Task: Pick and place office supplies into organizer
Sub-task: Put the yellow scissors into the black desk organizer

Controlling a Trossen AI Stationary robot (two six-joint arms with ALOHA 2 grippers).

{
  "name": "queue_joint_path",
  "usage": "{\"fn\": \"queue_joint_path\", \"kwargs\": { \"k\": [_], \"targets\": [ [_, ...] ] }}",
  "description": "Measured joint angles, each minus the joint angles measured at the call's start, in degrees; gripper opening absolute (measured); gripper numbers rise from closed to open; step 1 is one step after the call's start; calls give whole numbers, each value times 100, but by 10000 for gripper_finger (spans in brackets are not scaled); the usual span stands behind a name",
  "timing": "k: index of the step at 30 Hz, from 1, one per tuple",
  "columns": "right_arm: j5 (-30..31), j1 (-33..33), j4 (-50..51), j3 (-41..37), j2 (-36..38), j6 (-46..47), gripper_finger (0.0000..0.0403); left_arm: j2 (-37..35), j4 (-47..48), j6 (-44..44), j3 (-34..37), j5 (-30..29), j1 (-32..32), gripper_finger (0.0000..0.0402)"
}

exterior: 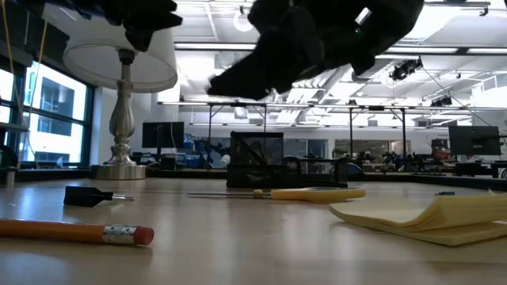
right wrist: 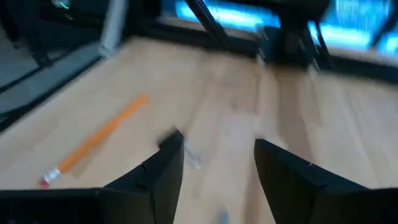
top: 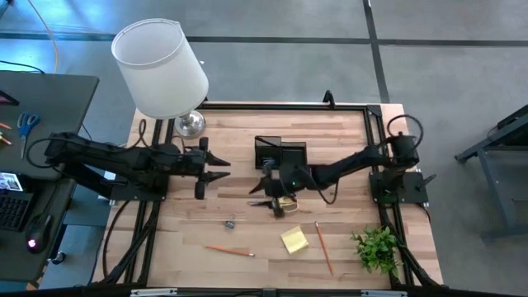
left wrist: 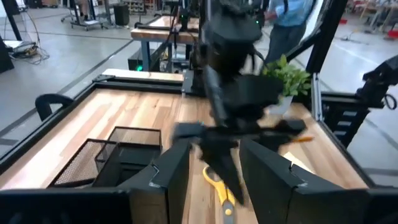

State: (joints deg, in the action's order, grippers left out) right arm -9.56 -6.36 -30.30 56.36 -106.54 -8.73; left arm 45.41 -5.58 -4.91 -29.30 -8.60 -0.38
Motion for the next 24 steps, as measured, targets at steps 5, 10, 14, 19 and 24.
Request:
{"fn": "queue_joint_path", "kwargs": {
  "k": [5, 10, 14, 19, 24],
  "targets": [
    [-169, -254, -390, 348, -507, -405, 190, -225, 153, -5, 0, 2, 0, 131],
    [-269, -218, 1038, 1160, -876, -351, 177, -219, 358, -5, 0, 0, 0, 131],
    [-114, -170, 2733, 1617, -840, -274, 167, -215, 624, -75, 0, 0, 0, 131],
    [-116, -150, 5451, 2012, -707, 152, 161, -216, 625, -138, 0, 2, 0, 131],
    [35, -193, 7031, 1888, -632, 486, 160, -215, 582, -168, 0, 2, 0, 131]
  ]
}}
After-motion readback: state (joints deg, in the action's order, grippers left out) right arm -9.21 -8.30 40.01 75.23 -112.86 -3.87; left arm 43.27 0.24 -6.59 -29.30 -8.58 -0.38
